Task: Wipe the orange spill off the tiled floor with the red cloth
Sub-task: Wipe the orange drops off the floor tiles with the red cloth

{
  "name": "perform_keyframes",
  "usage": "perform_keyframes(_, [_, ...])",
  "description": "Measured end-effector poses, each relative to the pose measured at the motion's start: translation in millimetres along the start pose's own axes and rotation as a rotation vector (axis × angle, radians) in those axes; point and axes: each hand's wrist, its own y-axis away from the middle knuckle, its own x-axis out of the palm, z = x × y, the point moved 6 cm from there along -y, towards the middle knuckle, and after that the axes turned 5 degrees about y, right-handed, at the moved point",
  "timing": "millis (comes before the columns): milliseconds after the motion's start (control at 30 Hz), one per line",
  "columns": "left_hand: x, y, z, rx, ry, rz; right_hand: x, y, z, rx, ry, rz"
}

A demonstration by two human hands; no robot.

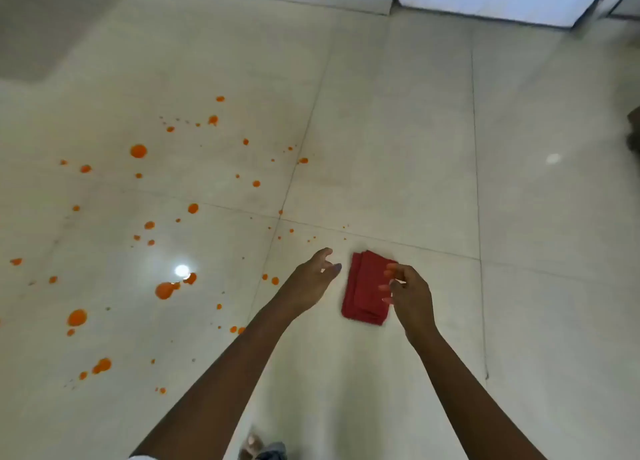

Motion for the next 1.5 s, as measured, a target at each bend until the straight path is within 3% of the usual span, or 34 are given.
perform_keyframes(167, [36,-78,79,-0.035,-0.044,0.023,28,-64,-101,0.141,-0.092,-0.053])
perform_keyframes(367, [63,-136,123,-0.042,0.054,-0.001,40,-124,-177,0.24,-0.059,-0.143])
perform_keyframes(567, [75,-150,150,-0.128,0.164,-0.028,39,-145,-191,0.224,0.393,-0.182])
perform_keyframes(633, [78,-148,154,-0.158,0.193,-0.033,41,-148,-195,0.269,0.309,-0.159])
perform_keyframes(733, [76,-147,158,-0.186,0.236,-0.062,47,-150,-198,0.345,-0.056,-0.131])
perform_keyframes(833, [65,-142,161,-0.175,0.229,-0.1,59,-140,-182,0.401,-0.409,-0.031])
perform_keyframes(967, [39,-122,170,-0.166,0.2,-0.18,79,-125,-148,0.294,-0.518,0.133])
perform_keyframes(1100, [1,-89,188,-0.164,0.146,-0.298,118,-108,-107,0.224,-0.418,0.304])
perform_keyframes(1267, [-51,-24,236,-0.194,0.113,-0.56,207,-61,-75,0.162,-0.227,0.725])
perform_keyframes(1500, [-87,61,321,-0.292,-0.12,-0.778,307,-6,-98,0.156,0.026,1.046])
